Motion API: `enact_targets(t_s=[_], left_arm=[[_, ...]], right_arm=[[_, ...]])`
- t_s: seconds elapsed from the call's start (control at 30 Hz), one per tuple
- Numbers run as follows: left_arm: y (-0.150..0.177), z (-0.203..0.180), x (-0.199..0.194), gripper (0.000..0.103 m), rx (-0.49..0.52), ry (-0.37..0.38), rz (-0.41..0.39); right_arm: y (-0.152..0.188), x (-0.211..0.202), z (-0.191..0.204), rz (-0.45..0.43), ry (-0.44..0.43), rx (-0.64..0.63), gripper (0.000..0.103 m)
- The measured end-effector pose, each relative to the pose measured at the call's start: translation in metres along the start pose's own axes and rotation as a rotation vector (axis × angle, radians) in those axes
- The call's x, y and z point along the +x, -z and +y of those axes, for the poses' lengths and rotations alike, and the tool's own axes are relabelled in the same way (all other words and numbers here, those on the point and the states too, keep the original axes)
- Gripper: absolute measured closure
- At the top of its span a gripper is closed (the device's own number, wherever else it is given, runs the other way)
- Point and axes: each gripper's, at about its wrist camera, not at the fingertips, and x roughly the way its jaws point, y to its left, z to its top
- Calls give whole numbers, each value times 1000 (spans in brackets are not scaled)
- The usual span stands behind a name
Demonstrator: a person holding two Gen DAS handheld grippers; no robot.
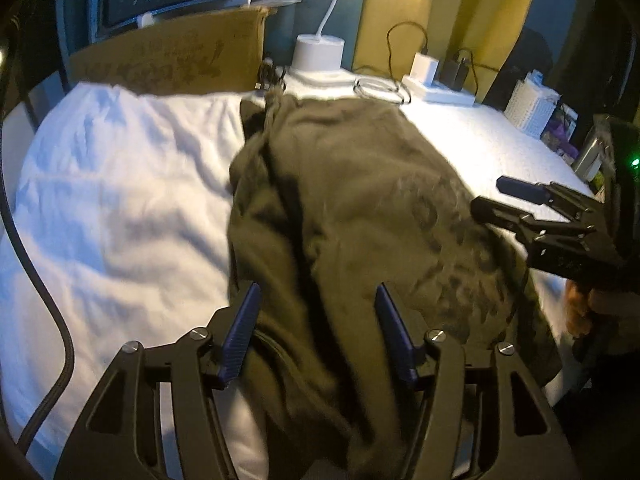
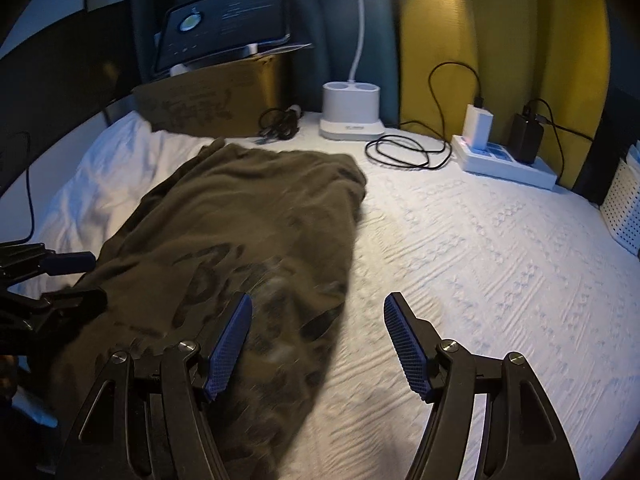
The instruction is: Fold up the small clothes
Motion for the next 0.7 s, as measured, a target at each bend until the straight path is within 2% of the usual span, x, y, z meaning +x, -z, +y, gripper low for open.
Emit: enact_targets(t_s=[0.4,0.53,0.7], left_arm=[[21,-5,-17,43,2,-63,-39],[23,-19,-30,43,21,-41,-90],[24,-48,-31,43,73,-43,-98]], right_arm=[[35,-15,-5,35,11,15,33],[46,-27,-12,27,20,31,33],[58,-44,-20,13,39,46,33]])
